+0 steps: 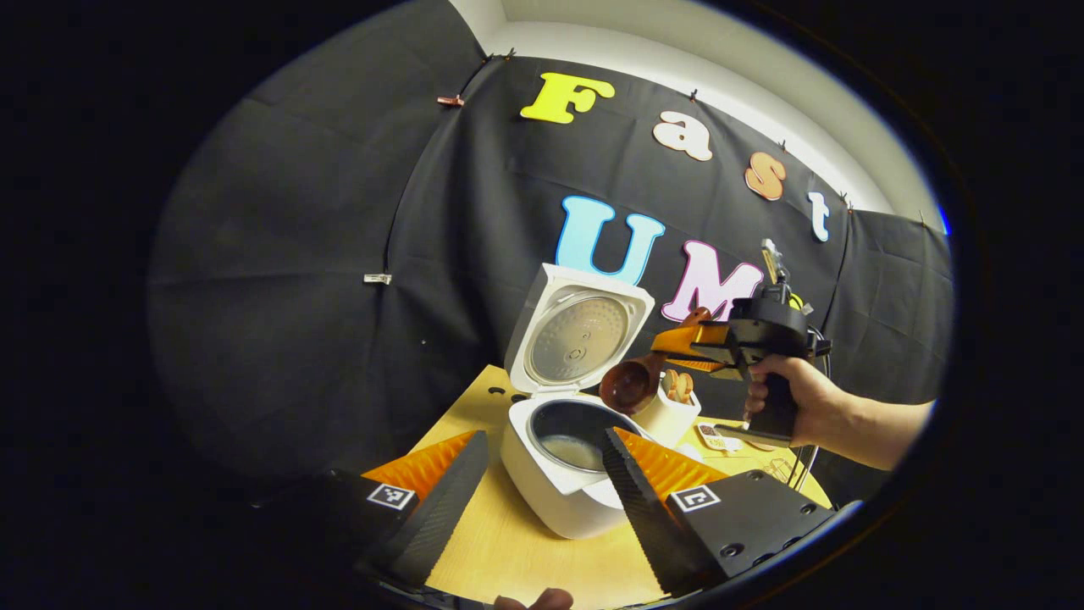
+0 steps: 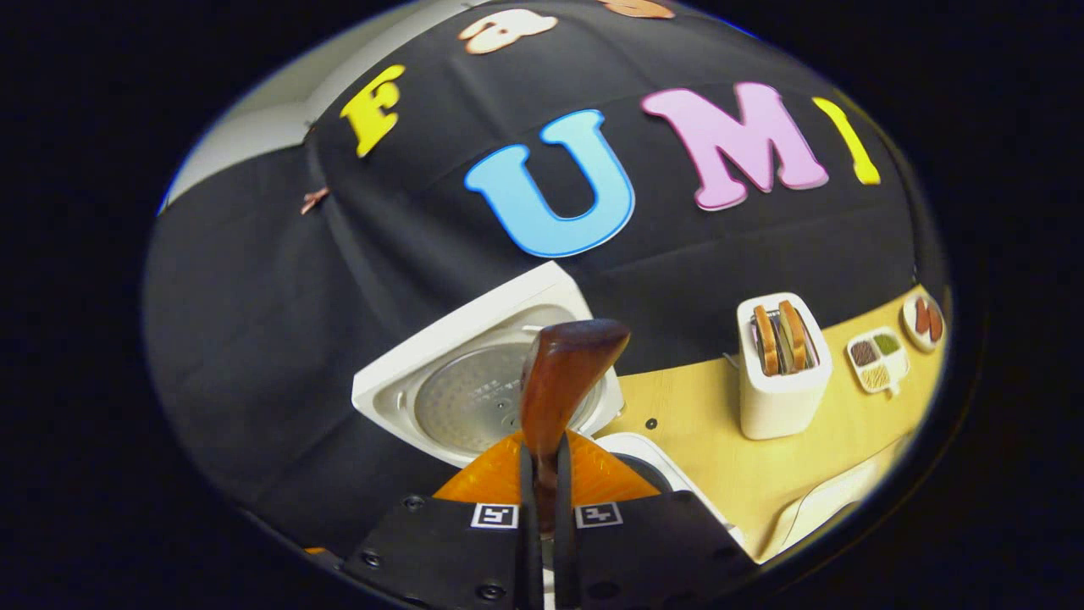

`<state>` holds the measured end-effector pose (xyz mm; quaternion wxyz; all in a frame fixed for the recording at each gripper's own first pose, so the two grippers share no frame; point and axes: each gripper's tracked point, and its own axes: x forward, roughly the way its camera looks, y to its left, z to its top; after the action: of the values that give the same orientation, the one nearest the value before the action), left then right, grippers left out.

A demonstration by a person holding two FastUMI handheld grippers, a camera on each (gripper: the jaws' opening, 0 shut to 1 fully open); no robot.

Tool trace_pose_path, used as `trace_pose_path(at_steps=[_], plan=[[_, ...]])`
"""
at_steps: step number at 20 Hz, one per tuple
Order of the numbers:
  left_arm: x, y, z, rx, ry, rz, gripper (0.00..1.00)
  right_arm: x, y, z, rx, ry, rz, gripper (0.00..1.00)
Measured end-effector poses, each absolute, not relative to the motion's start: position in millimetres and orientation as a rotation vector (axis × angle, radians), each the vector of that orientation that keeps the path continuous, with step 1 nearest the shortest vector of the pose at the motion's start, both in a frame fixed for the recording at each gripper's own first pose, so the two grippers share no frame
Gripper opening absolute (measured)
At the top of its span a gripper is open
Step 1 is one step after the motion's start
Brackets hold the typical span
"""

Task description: Close the left gripper, press the button to open the rice cooker; take a wooden spoon from the chopstick holder with the right hand, scoop a spoonful of rice and pour it into the rice cooker, then put the wooden spoon back into the chopstick holder.

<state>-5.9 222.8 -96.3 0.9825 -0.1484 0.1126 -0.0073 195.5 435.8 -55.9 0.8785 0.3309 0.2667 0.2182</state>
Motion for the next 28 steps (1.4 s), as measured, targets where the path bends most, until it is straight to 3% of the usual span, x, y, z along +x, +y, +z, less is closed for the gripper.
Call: trace_pose_path(at_steps=[4,10,19,20,21,28], plan=[[-2,201,-91,-0.297,0.233,-0.023,0.94,192,390,-24,0.886,0.536,0.453,0.10],[8,171,-75,-0.256,0.216,-0.023,0.94,183,281,-15,0.905,0.457,0.363,0.10],[28,127,-69,-0.236,0.201,-0.015,0.94,170,105,-69,0.832,0.439,0.179,0.10],[32,124,-69,-0.234,0.198,-0.010,0.94,168,84,-78,0.812,0.445,0.153,0.14],[36,121,-68,-0.233,0.196,-0.004,0.94,165,63,-88,0.787,0.454,0.127,0.10],[50,95,-73,-0.233,0.210,0.029,0.94,153,-47,-179,0.587,0.549,-0.009,0.10]])
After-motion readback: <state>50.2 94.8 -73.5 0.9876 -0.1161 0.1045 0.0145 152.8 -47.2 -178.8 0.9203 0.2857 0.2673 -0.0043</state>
